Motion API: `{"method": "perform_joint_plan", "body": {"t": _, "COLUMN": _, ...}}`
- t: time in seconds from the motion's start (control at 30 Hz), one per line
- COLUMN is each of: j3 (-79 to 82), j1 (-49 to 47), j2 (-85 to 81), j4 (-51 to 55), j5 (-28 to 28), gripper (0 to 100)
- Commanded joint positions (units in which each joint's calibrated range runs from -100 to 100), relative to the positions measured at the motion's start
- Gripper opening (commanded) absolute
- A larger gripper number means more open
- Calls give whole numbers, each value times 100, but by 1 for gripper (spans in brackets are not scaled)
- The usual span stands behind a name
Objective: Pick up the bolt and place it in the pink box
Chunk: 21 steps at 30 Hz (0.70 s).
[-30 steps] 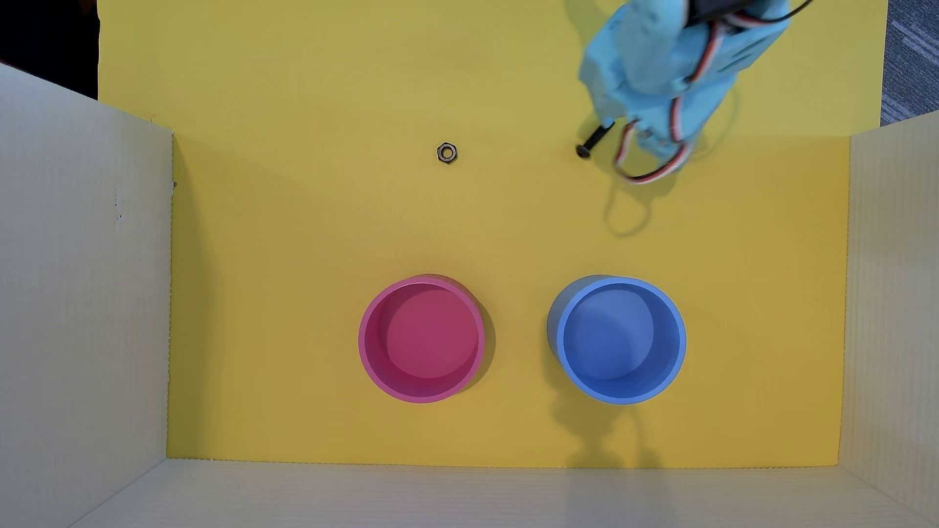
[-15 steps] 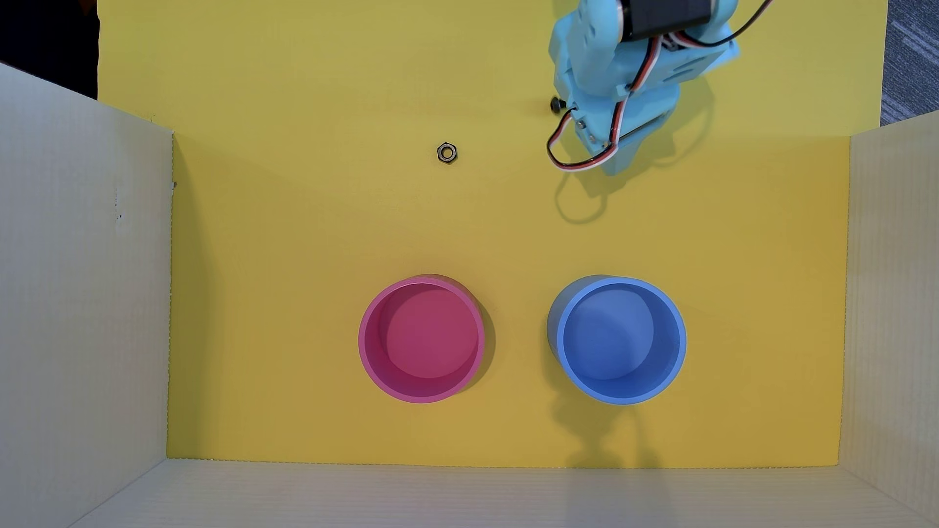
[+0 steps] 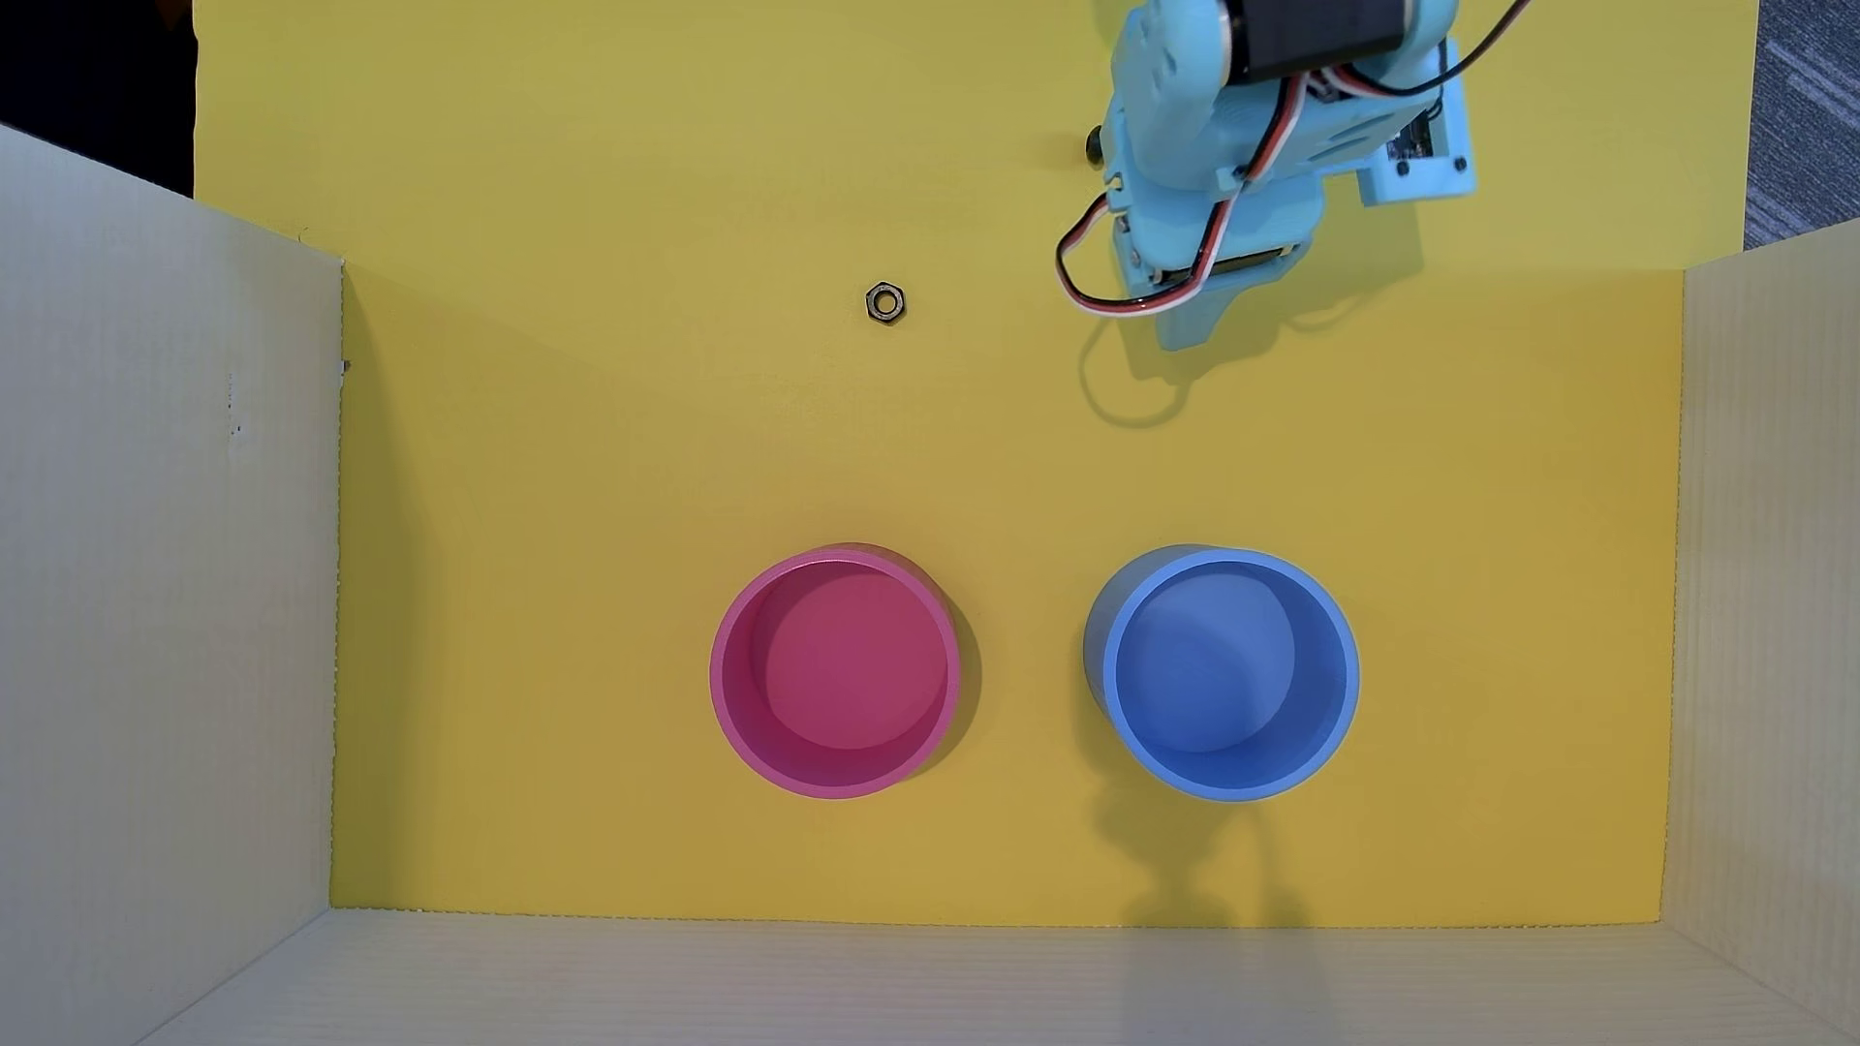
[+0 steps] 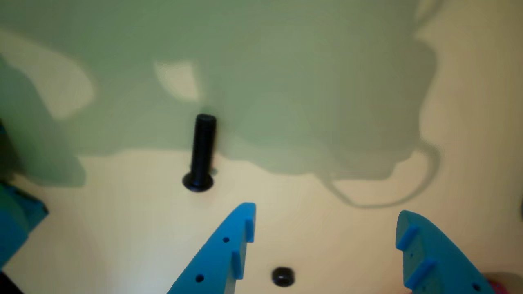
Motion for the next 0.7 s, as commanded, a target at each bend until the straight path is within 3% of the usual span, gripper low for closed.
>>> {"method": "perform_joint_plan", "body": {"t": 0.0, "j3": -4, "j1": 27, "j2": -63, "j4": 157, "j5": -51, "gripper": 24}}
{"method": "perform_joint_plan", "body": {"t": 0.67, "j3": 168, "j1": 20, "j2": -63, "j4": 380, "j5": 137, "gripper": 24}}
